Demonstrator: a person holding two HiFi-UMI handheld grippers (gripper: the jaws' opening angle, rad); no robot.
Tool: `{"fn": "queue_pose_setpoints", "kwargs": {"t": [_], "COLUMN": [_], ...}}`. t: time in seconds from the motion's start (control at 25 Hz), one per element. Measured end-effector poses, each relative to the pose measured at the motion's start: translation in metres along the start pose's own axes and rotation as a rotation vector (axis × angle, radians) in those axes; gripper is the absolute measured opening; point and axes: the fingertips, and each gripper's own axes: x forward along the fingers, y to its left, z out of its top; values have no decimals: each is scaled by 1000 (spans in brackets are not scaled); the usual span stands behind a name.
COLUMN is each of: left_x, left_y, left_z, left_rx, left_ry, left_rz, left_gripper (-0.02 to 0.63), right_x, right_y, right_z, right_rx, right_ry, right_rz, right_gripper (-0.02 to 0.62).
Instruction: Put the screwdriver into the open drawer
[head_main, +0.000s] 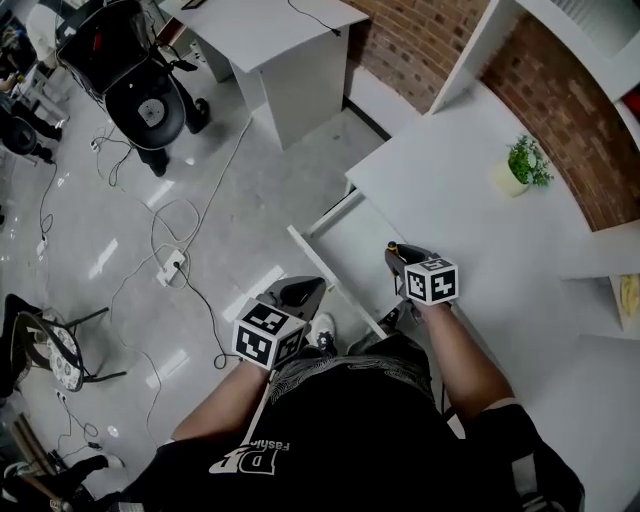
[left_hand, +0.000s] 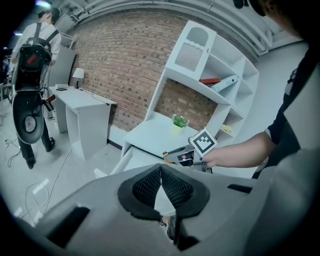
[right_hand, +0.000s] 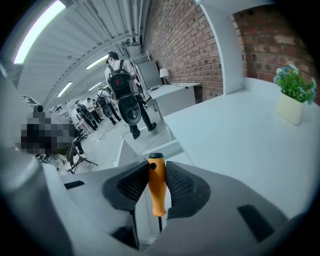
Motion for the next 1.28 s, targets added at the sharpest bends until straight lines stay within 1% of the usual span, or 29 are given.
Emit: {"fn": "queue_pose_setpoints", "kwargs": {"t": [0.16,0.32,0.6,0.72,0.88,1.04,1.28], "left_x": [-2,-5,-16,-14,-12,-12,-11], "left_y": [12,24,33,38,43,47,49], "left_z": [-11,-20,-45,-49,-52,-64,-80], "left_rx": [-26,-59,-111,-135,-146,-163,-184], "left_ry": [1,11,37,42,47,65,85], "left_rz": [51,96,155,178,203,218,230], "left_gripper": [18,18,18,18,18,18,18], "right_x": [33,70,125,143,166,185,203], "right_y": [3,-4,-8,-20,-31,-35,-40], "right_z": [-16,-34,-68,-77,-87,-97,-109], "right_rx": [-58,-106,-165,-199,-215,-194,-195], "right_ry": [81,174,295,342,385,408,435], "right_rz": [17,-1,1,-12,-10,-15,-20], "right_gripper": [112,112,112,112,112,112,112]}}
